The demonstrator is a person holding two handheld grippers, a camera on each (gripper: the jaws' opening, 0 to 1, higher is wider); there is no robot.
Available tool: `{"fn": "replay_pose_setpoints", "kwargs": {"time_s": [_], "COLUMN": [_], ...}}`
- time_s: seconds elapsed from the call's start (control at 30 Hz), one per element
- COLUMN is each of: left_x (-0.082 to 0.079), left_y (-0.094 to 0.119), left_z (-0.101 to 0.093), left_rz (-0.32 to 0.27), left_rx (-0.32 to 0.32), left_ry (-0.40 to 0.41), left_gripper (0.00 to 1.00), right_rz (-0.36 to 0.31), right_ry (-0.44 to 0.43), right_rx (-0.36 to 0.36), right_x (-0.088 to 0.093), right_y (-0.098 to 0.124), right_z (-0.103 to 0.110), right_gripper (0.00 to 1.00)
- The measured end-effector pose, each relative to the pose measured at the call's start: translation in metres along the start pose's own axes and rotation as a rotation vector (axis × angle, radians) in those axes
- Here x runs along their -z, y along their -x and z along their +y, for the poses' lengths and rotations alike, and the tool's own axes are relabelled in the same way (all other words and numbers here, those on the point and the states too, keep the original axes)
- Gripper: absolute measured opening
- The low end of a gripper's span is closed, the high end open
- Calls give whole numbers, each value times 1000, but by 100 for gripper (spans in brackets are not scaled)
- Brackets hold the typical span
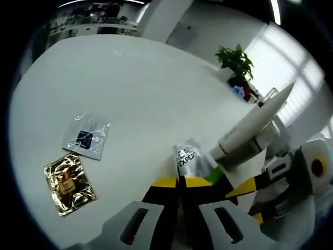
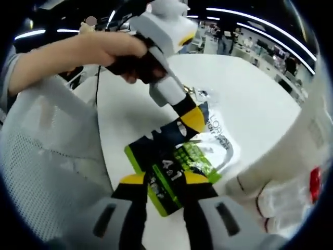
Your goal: Arrange the skincare products in the storage area until every visible bottle or jar stands upright without overlapping.
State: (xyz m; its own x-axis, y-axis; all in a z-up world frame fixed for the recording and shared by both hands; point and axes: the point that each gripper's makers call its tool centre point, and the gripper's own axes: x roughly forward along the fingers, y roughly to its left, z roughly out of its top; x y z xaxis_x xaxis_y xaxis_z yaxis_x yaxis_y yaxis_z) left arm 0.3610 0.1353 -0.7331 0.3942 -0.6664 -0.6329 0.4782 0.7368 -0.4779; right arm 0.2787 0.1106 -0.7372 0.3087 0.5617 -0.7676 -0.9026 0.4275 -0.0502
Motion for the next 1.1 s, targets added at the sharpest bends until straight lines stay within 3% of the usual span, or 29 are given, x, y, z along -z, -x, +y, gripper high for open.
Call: {"fn": "replay_pose_setpoints", "kwargs": {"time_s": [0.57, 0.8, 0.93, 1.03, 1.1], "left_x": [-4, -10, -27, -38, -47], "left_y": [-7, -5, 5, 12, 15], "left_z": [-5, -6, 6, 6, 1], "left_rz": [-39, -49, -104, -147, -178], "left_rx": [1, -37, -126, -144, -144], "left_ry": [-53, -213, -292, -326, -394], "left_gripper": [0, 3, 7, 15, 20], "right_rz": [59, 49, 49, 46, 46], "right_ry": [43, 8, 5, -1, -5], "right_rx": [40, 34, 34, 32, 31], "right_x": [15, 16, 16, 16, 16], "right_y": [-3, -4, -4, -4, -4], "right_z": [-6, -7, -7, -7, -7], "right_gripper": [28, 28, 28, 28, 28]}}
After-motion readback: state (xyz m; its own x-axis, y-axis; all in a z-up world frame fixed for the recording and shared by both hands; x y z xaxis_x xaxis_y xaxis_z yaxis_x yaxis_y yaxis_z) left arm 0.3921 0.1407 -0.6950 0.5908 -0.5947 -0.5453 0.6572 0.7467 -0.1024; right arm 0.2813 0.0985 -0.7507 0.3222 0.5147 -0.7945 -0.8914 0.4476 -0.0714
